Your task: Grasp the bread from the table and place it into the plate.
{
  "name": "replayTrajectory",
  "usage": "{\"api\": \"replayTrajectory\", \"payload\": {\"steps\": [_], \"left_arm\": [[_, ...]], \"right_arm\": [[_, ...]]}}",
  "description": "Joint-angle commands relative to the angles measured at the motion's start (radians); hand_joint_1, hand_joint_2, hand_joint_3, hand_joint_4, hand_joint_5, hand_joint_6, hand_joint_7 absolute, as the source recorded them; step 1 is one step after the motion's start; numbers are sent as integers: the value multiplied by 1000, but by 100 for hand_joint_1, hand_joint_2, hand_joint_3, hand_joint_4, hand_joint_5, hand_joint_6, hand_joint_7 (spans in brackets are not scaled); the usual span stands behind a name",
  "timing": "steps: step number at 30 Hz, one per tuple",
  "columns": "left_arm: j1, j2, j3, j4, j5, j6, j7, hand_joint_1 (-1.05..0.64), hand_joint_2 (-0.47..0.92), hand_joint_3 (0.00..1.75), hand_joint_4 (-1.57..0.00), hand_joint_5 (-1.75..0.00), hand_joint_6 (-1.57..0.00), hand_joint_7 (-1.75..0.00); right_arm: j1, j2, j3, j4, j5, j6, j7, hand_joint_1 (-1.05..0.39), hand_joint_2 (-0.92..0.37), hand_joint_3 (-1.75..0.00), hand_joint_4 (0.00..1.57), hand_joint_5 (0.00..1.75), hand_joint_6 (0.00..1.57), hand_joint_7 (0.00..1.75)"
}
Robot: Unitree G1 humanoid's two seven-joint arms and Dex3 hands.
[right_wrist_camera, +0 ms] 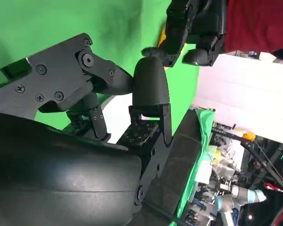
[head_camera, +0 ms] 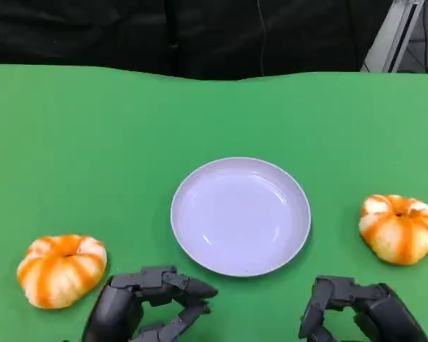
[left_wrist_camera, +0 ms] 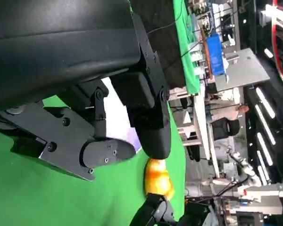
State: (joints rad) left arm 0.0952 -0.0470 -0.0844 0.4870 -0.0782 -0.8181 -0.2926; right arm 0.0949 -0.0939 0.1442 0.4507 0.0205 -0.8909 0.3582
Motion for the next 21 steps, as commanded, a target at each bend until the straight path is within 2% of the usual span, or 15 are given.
{"api": "replayTrajectory", "payload": {"steps": [1,6,10,19,21], "left_arm": [[15,15,0,-30,-32,14,-21,-21,87,19,-103,-38,-115,-1],[19,15,0,-40,-37,22,-25,-22,90,11,-106,-27,-113,0],[25,35,0,-78,-69,70,-59,-28,90,4,-89,-9,-87,0],[34,41,1,-108,-67,92,-67,-29,92,1,-85,-3,-81,0],[32,45,1,-104,-70,84,-75,-33,92,3,-83,-1,-78,0]], "right_arm": [[0,-10,-5,5,11,-12,-1,-23,-62,-92,79,157,77,134],[0,-10,-5,5,13,-10,1,-23,-62,-93,80,157,78,134],[-6,-8,-6,19,20,-16,5,-23,-63,-92,80,157,78,133],[-5,-9,-6,18,21,-18,6,-22,-64,-91,80,156,78,133],[-6,-10,-5,22,23,-21,9,-22,-64,-91,80,156,78,133]]}}
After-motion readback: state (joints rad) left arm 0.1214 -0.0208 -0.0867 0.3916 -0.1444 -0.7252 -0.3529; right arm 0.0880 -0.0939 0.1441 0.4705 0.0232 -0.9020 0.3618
